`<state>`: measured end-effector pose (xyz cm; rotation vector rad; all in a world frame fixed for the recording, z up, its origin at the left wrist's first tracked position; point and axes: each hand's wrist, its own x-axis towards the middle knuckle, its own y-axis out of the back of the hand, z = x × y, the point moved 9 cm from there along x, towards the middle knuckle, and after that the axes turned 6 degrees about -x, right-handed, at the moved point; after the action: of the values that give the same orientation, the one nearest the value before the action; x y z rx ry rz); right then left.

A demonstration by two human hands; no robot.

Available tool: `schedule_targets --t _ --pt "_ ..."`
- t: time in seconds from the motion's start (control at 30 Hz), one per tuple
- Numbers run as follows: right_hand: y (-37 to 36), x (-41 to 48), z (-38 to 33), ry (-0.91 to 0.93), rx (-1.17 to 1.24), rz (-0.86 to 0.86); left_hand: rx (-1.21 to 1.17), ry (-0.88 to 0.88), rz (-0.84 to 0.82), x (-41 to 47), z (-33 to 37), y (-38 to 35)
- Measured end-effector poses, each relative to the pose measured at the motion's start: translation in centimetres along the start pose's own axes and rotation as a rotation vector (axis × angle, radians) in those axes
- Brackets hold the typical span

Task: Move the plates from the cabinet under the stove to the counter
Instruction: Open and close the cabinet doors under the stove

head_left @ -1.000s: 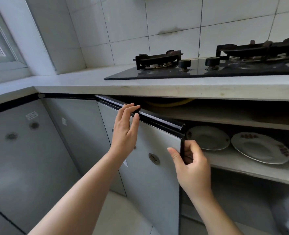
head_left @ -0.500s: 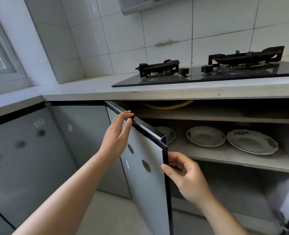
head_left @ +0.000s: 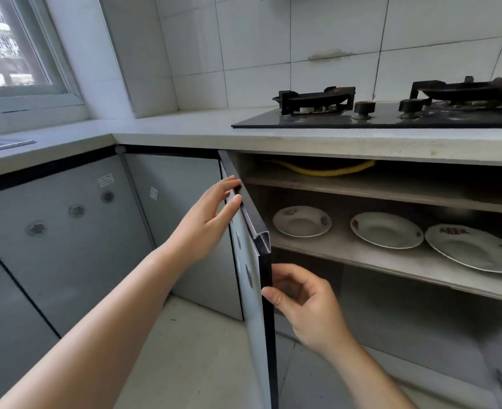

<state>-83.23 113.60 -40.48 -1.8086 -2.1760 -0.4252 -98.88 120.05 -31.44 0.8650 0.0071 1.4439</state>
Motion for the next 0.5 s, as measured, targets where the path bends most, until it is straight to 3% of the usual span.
schedule_targets --t 0.17,0.5 --pt "-1.1 0.0 -0.3 0.000 -0.010 -0.043 0.054 0.008 -0.004 -2.7 1.3 1.1" --pt "-6.1 0.7 -0.7 0.069 -0.016 -0.199 -0.076 -0.029 0.079 -7.2 3.2 3.4"
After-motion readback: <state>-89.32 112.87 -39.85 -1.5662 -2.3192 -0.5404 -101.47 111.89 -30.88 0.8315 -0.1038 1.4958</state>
